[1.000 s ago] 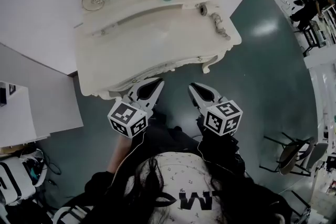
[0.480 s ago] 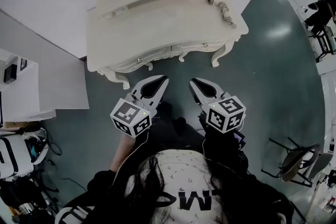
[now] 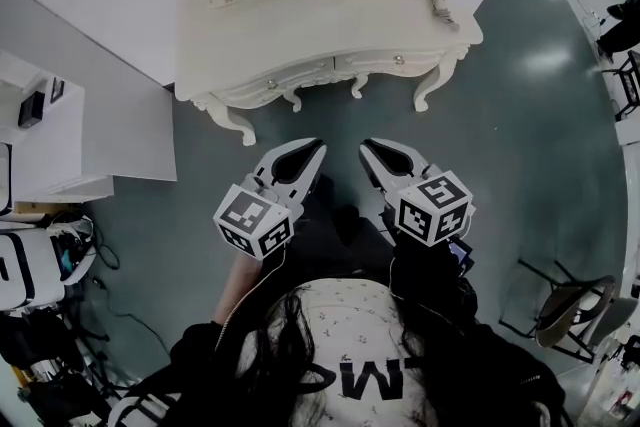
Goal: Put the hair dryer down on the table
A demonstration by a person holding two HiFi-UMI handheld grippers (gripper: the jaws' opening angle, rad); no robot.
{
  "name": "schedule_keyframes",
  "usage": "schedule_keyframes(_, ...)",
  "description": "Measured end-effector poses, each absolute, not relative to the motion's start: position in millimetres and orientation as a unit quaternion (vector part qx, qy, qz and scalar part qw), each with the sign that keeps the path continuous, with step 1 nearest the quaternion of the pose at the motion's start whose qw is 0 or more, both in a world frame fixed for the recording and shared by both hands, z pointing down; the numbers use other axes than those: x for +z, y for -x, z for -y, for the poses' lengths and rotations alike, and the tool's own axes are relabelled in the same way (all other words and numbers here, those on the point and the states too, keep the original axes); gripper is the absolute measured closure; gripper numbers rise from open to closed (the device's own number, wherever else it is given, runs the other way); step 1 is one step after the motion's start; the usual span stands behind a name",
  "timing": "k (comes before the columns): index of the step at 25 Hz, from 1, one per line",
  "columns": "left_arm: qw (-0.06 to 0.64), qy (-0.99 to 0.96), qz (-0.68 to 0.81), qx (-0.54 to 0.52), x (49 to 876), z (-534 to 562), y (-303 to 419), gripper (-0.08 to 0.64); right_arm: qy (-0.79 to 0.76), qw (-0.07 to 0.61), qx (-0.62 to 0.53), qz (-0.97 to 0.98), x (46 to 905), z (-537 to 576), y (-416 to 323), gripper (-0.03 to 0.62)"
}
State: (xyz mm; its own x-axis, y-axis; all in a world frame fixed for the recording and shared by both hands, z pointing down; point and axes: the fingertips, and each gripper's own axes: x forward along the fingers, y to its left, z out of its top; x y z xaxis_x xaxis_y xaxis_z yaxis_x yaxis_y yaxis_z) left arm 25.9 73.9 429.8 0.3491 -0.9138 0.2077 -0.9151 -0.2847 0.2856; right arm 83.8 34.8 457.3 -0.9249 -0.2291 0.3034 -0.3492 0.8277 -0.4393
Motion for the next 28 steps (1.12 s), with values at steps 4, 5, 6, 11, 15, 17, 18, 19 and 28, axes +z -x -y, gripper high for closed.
schedule_keyframes(4, 0.178, -0.799, 0.575, 0.006, 429.8, -85.4, -29.6, 0.558, -0.141, 0.124, 0.249, 0.95, 458.5, -47.3, -85.2, 0.555)
schedule_keyframes(5, 0.177, -0.798, 0.576, 0.007, 429.4, -87.6, -29.6, 0.558, -0.139, 0.124, 0.248, 0.951, 458.5, -49.9, -84.8, 0.555)
schedule_keyframes(6, 0.176, -0.798, 0.576, 0.009, 429.1, -89.6, -29.6, 0.558, -0.137, 0.124, 0.249, 0.951, 458.5, -52.1, -84.2, 0.555)
schedule_keyframes(11, 0.172, -0.799, 0.576, 0.02, 429.4, -97.9, -29.0, 0.558, -0.134, 0.124, 0.251, 0.951, 458.6, -61.9, -80.0, 0.557)
schedule_keyframes(15, 0.169, -0.8, 0.575, 0.03, 429.5, -102.5, -26.3, 0.558, -0.132, 0.124, 0.252, 0.951, 457.4, -69.5, -75.3, 0.557)
schedule_keyframes(17, 0.168, -0.801, 0.574, 0.028, 428.6, -102.2, -24.5, 0.558, -0.132, 0.125, 0.251, 0.951, 457.1, -70.2, -72.9, 0.557)
schedule_keyframes(18, 0.168, -0.802, 0.573, 0.028, 428.2, -102.1, -24.1, 0.558, -0.132, 0.126, 0.251, 0.951, 457.0, -70.3, -72.4, 0.557)
schedule_keyframes(19, 0.167, -0.802, 0.572, 0.027, 427.9, -102.3, -23.9, 0.558, -0.133, 0.126, 0.251, 0.951, 456.9, -70.5, -72.1, 0.557)
schedule_keyframes(28, 0.154, -0.793, 0.589, 0.026, 421.1, -105.1, -10.1, 0.558, -0.126, 0.123, 0.239, 0.955, 448.1, -70.4, -65.2, 0.557)
